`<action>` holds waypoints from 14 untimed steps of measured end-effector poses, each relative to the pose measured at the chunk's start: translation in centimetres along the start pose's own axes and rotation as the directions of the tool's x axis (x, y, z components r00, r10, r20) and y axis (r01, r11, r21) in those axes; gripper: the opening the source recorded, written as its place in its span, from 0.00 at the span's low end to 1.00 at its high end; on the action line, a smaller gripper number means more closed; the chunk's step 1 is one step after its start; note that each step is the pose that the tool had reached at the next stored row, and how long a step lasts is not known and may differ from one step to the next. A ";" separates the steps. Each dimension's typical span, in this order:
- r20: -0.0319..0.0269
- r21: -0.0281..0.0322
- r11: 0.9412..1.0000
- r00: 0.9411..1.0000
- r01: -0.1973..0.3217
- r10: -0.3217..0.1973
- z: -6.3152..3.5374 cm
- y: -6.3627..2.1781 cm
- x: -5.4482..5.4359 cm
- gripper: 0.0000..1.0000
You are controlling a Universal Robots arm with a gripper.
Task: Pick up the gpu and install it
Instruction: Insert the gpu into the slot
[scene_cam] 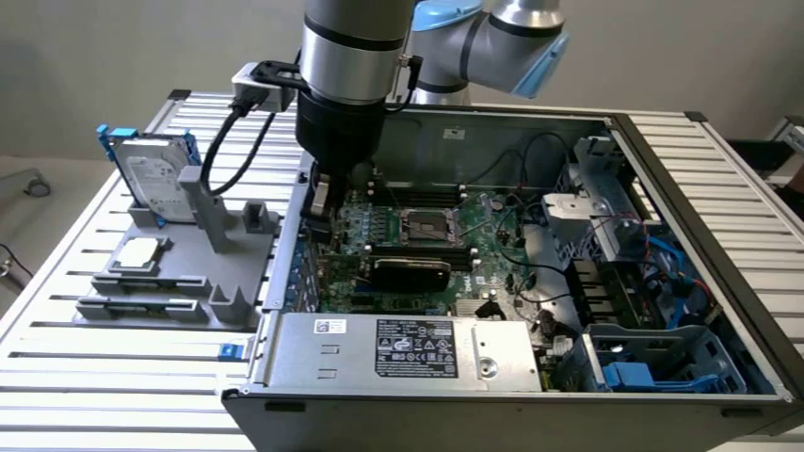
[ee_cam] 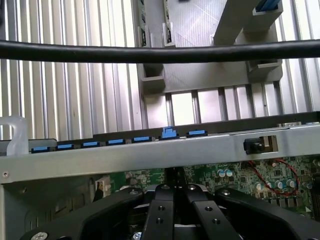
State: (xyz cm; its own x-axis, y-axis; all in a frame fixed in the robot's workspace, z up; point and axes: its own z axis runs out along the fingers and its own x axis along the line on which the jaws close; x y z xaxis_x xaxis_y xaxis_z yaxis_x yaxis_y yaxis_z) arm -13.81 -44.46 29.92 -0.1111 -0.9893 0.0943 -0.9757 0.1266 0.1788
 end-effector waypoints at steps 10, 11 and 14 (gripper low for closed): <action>0.005 -0.003 1.000 1.000 -0.030 0.030 0.01 0.04 0.0 0.13; 0.005 -0.003 1.000 1.000 -0.031 0.031 0.00 0.04 0.0 0.13; 0.004 -0.004 0.999 0.999 -0.033 0.033 0.00 0.04 0.0 0.13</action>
State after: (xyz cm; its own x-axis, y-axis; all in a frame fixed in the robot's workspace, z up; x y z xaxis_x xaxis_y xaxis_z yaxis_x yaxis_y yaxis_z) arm -13.85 -44.44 29.93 -0.1436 -0.9849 0.0961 -0.9708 0.1591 0.1795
